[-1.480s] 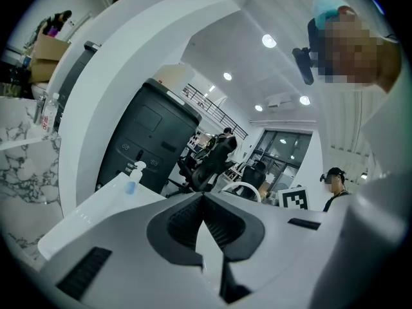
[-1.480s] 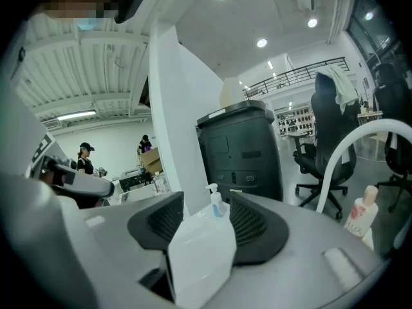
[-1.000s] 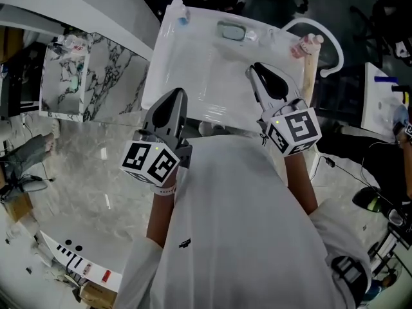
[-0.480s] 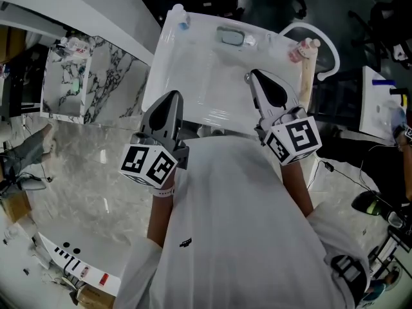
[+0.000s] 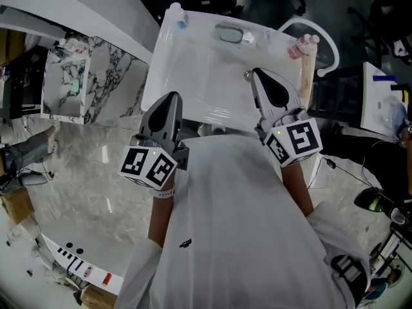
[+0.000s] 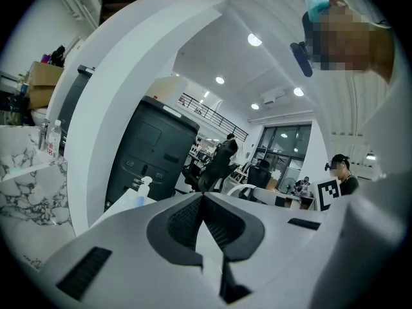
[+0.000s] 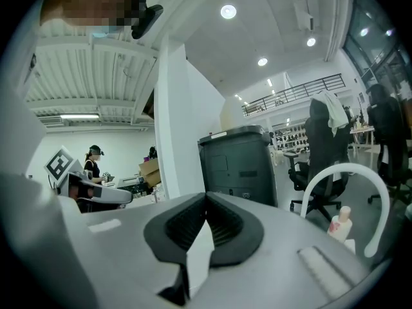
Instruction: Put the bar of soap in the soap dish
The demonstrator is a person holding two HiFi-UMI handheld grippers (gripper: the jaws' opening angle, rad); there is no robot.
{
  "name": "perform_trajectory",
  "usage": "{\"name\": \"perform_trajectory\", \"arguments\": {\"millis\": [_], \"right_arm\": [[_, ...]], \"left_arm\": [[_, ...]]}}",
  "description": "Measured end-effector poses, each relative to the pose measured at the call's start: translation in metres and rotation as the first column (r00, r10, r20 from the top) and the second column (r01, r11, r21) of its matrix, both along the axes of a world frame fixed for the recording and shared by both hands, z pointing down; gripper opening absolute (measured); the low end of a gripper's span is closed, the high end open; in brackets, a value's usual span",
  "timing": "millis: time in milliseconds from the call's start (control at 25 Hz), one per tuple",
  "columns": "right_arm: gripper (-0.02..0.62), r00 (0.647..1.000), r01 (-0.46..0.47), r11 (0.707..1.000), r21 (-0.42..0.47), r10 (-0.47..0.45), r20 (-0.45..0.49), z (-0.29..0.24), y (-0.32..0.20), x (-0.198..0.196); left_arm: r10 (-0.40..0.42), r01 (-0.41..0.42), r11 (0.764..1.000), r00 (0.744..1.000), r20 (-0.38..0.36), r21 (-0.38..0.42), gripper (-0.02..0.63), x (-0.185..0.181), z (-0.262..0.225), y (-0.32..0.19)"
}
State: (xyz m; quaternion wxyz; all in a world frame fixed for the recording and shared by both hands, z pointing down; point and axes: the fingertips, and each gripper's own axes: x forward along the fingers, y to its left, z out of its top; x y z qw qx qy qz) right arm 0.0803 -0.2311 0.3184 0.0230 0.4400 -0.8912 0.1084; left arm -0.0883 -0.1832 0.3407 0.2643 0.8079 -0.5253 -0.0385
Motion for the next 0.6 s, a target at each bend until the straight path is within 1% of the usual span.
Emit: {"name": "perform_trajectory", "arguments": {"millis": [400,600], "right_arm": [[0.012,1.0,0.009,1.0,-0.003,-0.009,-0.001,0.0,0.004,-0.006],[0.012,1.0,0.013,1.0,-0.005,-0.013,-0.023,0.001,0.004,-0.011]], "left_arm": [[0.014,-0.014,1.0,1.0,0.004,-0.003,0.009,0.0,-0.003,0.002],[0.01,-0.01,1.0,1.0,0.001,-0.005,0.009,-0.002,-0.004,0.004]]}}
